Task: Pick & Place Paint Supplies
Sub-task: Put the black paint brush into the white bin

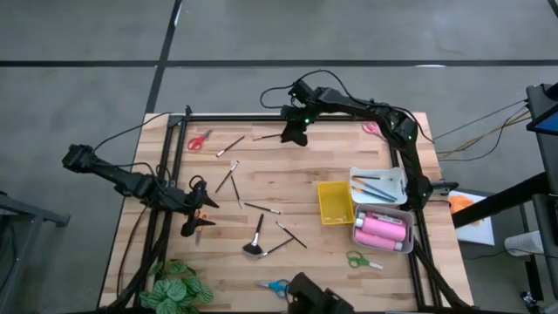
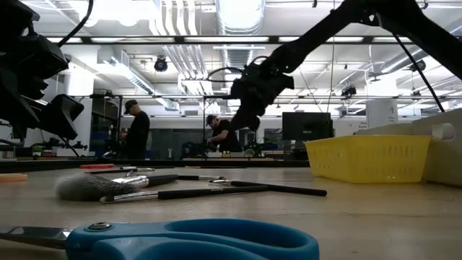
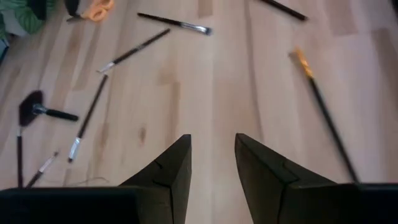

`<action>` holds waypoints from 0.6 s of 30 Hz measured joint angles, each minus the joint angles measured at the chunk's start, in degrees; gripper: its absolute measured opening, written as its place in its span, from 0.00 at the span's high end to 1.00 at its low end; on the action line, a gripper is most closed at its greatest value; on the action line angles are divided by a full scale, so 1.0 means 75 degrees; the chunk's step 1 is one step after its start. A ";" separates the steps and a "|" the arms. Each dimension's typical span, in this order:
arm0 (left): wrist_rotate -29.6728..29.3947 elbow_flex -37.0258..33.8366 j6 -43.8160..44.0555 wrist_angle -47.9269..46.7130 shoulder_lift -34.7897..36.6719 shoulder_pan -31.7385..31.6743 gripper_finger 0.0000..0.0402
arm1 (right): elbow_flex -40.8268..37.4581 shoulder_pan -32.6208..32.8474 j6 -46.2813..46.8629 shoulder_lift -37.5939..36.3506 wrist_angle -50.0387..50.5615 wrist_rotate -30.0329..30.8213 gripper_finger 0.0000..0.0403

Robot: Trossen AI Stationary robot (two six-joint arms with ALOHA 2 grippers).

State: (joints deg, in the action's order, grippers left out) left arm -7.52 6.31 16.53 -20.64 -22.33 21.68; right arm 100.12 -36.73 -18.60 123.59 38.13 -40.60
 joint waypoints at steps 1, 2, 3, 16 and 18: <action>0.0002 0.0000 0.0000 -0.0002 -0.0002 0.0001 0.25 | -0.0015 0.0058 0.0090 0.0000 -0.0093 -0.0005 0.70; -0.0001 0.0000 -0.0003 -0.0003 0.0000 0.0000 0.25 | -0.0057 0.0108 0.0193 0.0000 -0.0189 -0.0003 0.70; 0.0002 0.0000 0.0000 -0.0003 0.0000 0.0002 0.25 | -0.0113 0.0142 0.0313 0.0003 -0.0296 0.0000 0.70; 0.0001 0.0000 0.0000 -0.0003 -0.0003 0.0000 0.25 | -0.1603 0.0297 0.1864 -0.0668 -0.2798 0.1435 0.70; -0.0001 0.0000 0.0000 0.0000 0.0000 -0.0001 0.25 | -0.1997 0.0321 0.1888 -0.0881 -0.3384 0.1606 0.70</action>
State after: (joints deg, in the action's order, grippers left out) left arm -7.53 6.31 16.53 -20.64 -22.33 21.67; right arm 85.14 -34.33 -4.44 116.98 12.75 -28.56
